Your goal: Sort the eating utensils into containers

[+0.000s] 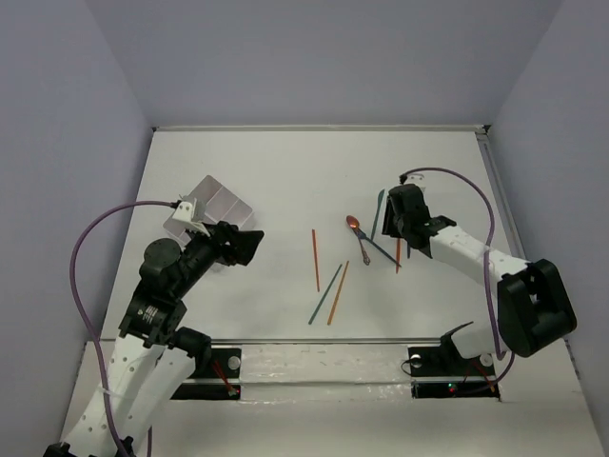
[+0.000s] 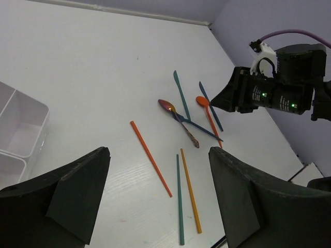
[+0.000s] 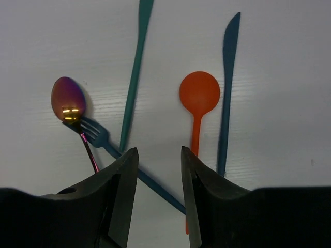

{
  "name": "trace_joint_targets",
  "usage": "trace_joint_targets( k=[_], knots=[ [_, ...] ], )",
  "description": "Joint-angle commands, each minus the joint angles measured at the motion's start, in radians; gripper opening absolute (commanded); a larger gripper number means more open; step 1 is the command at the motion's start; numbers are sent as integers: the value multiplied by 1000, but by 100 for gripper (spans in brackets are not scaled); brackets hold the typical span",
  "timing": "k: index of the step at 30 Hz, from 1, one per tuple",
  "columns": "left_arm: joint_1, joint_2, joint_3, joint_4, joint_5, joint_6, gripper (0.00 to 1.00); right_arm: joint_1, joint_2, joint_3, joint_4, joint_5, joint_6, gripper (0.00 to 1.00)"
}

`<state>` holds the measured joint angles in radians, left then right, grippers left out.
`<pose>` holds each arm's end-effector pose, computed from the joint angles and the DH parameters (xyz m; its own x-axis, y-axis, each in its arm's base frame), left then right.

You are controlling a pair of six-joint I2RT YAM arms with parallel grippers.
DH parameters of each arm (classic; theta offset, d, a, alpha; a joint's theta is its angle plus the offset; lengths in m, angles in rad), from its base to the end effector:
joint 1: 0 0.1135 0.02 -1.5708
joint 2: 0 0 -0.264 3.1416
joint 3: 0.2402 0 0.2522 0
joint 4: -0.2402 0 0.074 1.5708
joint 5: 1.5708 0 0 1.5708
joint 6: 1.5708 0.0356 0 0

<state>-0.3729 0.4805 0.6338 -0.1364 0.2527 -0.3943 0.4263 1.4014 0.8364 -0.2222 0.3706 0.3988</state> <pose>0.1153 -0.0547 0.3341 -0.2104 -0.3171 -0.9248 0.5467 0.7461 -0.3802 0.2695 0.1082 0.2173 -0.6536 0.1007 -0.7501 0.1098 0.9932 0.0377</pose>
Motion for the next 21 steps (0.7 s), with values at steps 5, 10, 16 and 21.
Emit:
trace_joint_targets(
  k=[5,10,16,21],
  knots=[
    [-4,-10,-6,26,40,-3,89,14,7,-37,69,-261,-37,42],
    [-4,-6,-8,29,45,-2,90,14,94,58,-41,-194,-48,42],
    [-4,-5,-6,26,45,-3,90,14,202,141,-129,-234,-63,42],
    [-4,-5,-8,29,46,-3,90,14,243,171,-199,-249,-71,43]
  ],
)
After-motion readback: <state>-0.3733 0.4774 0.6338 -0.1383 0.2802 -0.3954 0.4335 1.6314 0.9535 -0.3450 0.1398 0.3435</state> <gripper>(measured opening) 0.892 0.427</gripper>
